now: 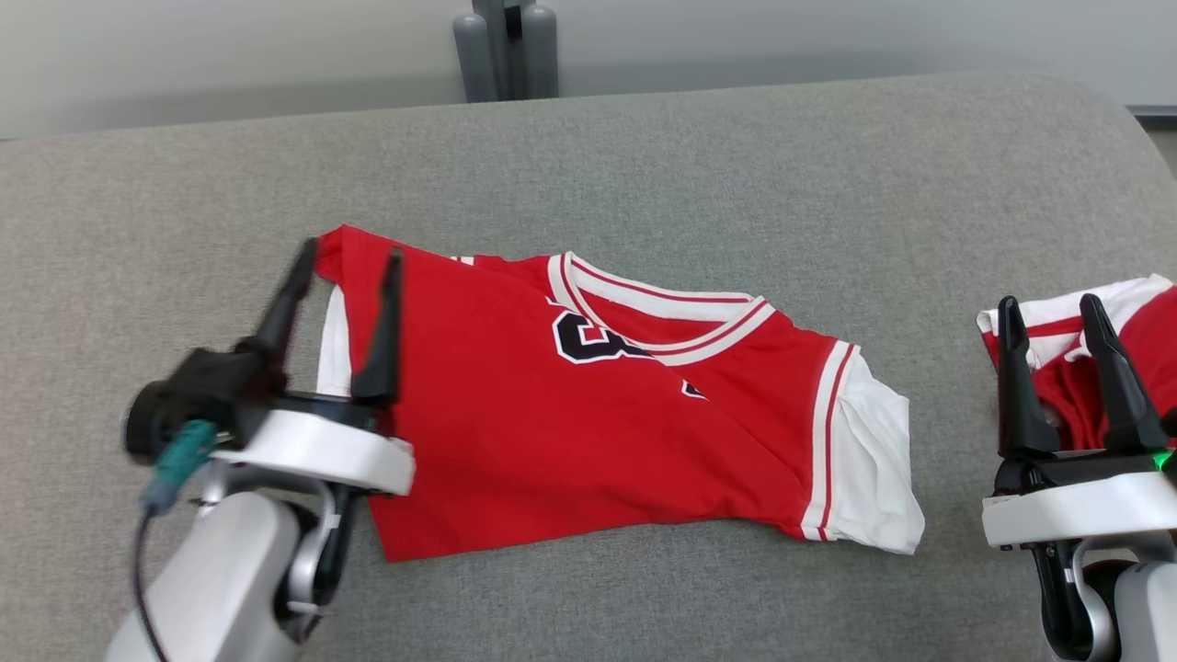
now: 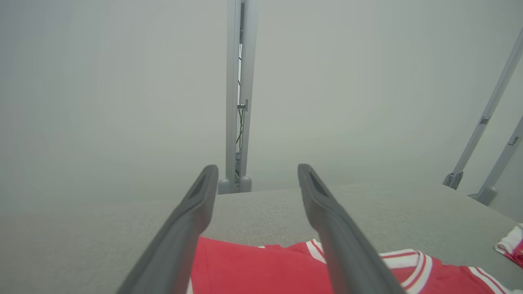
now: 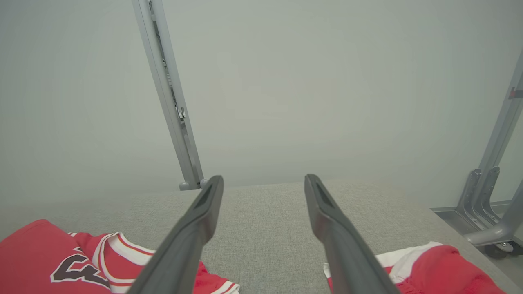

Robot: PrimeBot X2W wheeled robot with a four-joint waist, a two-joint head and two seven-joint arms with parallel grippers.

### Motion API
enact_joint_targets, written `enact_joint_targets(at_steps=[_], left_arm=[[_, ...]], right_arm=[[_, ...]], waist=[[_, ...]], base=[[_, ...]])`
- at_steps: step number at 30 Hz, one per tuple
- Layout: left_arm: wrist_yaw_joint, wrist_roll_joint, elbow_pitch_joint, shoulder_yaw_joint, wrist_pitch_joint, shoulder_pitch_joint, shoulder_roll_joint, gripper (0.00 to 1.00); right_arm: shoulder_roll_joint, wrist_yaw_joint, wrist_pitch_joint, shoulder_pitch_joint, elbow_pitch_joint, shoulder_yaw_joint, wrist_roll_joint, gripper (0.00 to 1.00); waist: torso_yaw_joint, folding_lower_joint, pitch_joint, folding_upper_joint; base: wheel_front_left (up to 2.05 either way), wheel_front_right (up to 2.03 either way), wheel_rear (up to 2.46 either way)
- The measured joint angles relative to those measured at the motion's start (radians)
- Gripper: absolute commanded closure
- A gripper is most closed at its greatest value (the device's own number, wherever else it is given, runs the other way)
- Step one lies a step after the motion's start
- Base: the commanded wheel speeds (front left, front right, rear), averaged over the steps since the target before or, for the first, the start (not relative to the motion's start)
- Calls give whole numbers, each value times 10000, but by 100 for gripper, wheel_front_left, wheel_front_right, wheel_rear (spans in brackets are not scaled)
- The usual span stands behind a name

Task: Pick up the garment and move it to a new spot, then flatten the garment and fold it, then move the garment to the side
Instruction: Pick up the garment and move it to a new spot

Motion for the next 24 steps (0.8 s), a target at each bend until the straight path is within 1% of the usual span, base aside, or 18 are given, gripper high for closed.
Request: enact_joint_targets(at_steps=[2, 3, 7, 10, 14, 18, 20, 21, 24], left_arm=[[132, -15, -180, 510, -59, 256, 127, 0], [132, -15, -180, 510, -59, 256, 127, 0], [157, 134, -683, 1551, -88, 876, 192, 0], [-132, 537, -1156, 2253, -90, 1451, 50, 0], [-675, 1081, -1557, 3066, -92, 2193, -299, 0], [-1097, 1749, -1536, 3509, -90, 2862, -535, 0], [-1198, 2071, -1429, 3603, -92, 3154, -614, 0], [-1258, 2192, -1354, 3685, -92, 3445, -742, 0], [-1327, 2351, -1174, 3768, -90, 3782, -815, 0]], right_arm=[[0, 0, 42, 13, -10, -2, -75, 0], [0, 0, 42, 13, -10, -2, -75, 0], [0, 0, 88, 198, 23, 4, -205, 0], [2, 0, 82, 256, 61, 90, -188, 0], [-4, 0, 86, 532, 115, 54, -297, 0], [-2, 0, 102, 734, 132, 58, -389, 0], [2, 0, 148, 902, 136, 56, -453, 0], [-2, 0, 228, 1059, 121, 44, -481, 0], [0, 0, 322, 1245, 52, 98, -479, 0]], waist=[[75, 0, -96, 0], [75, 0, -96, 0], [168, 0, -329, 0], [194, 0, -513, 0], [208, 0, -780, 0], [202, 0, -1029, 0], [193, 0, -1157, 0], [177, 0, -1270, 0], [149, 0, -1361, 0]], base=[[0, 0, 0], [0, 0, 0], [0, 0, 0], [0, 0, 0], [0, 0, 0], [0, 0, 0], [0, 0, 0], [0, 0, 0], [0, 0, 0]])
